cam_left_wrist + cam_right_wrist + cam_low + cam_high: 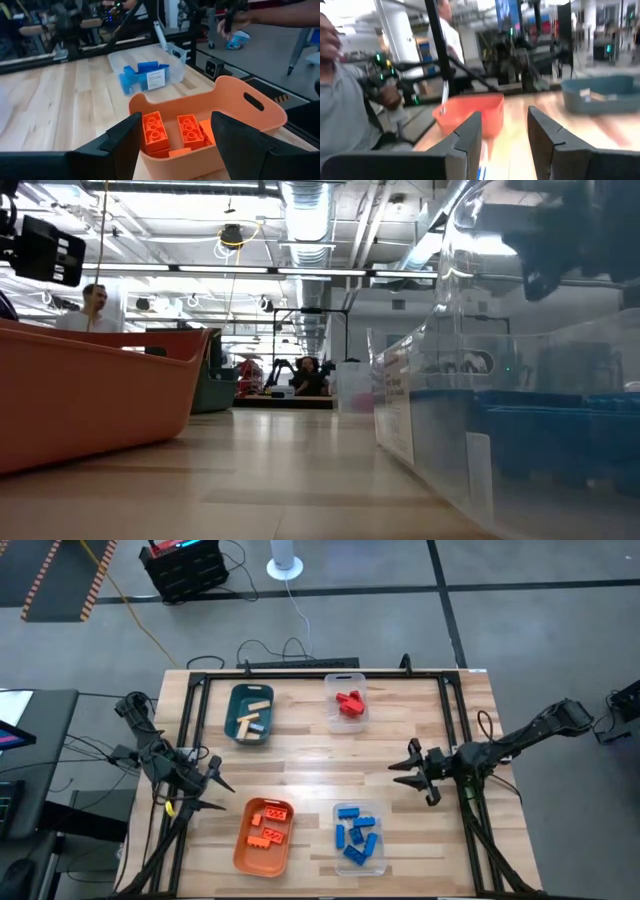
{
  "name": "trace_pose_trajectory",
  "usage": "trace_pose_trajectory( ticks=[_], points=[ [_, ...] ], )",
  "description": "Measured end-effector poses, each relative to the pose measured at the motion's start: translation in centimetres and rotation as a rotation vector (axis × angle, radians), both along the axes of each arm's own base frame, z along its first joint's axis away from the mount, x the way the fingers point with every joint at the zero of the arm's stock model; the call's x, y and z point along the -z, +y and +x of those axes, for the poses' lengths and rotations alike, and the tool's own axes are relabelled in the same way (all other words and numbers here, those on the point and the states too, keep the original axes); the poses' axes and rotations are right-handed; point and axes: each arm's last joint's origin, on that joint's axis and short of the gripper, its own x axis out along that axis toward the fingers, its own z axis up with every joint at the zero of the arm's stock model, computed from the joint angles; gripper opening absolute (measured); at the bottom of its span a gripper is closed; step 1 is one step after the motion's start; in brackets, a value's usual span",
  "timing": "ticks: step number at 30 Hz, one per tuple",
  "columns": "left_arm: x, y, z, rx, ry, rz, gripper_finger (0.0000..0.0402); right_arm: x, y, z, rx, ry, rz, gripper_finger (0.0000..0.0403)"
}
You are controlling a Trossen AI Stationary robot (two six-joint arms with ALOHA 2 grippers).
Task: Sort blocks
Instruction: Return to Home Position
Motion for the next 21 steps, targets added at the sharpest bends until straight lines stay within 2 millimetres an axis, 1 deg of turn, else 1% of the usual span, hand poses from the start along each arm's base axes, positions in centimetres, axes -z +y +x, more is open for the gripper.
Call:
trace_pose_trajectory(
  ticks=[3,6,8,15,21],
  points=[
    [-0.3,-0.1,0.0,0.011,-0.031,-0.017,0.0231,0.7,0.0,0.0,-0.004,0.073,0.034,0.0136],
    [-1.0,-0.1,0.0,0.009,-0.068,-0.104,0.0231,1.3,0.0,0.0,-0.004,0.146,0.085,0.0136],
    [-1.1,-0.1,0.0,0.007,-0.067,-0.141,0.0231,1.7,0.0,0.0,-0.001,0.193,0.095,0.0136],
    [-1.1,-0.1,0.0,0.013,-0.084,-0.088,0.0231,3.2,-0.1,-0.2,0.011,0.341,0.049,0.0136],
    [-1.1,-0.1,0.0,0.014,-0.088,-0.075,0.0231,4.2,-0.2,-0.5,0.020,0.439,0.017,0.0136]
  ],
)
